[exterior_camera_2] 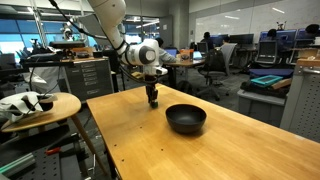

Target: Put the green block in the bowl

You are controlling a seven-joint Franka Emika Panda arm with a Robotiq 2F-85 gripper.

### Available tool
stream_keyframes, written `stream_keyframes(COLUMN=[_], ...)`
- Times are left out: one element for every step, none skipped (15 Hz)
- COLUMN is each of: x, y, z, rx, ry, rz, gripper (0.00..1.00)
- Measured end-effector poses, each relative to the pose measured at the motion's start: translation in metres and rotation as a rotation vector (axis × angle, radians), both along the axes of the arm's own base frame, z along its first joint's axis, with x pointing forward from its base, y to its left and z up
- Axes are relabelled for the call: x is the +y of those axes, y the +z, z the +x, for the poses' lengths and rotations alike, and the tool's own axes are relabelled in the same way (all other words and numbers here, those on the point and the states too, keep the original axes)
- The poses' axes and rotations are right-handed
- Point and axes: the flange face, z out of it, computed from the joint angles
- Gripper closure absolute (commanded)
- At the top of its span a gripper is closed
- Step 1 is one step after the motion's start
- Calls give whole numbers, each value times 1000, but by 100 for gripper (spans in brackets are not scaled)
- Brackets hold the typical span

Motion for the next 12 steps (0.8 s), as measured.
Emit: stream_keyframes(x=[0,0,0,0,0,0,0,0,-2,-4,-7,-11], y=[0,0,0,1,2,5,11,18,26,36,46,57], z=[0,0,0,0,1,1,3,5,7,9,11,13], rx=[0,0,1,2,1,-2,-9,-17,-28,-40,-51,-59], ry=[3,5,6,6,7,8,7,6,2,-2,-8,-16], rz=[0,1,2,5,10,14,17,20,23,25,26,26], gripper=[82,82,82,82,82,82,82,82,82,82,82,82])
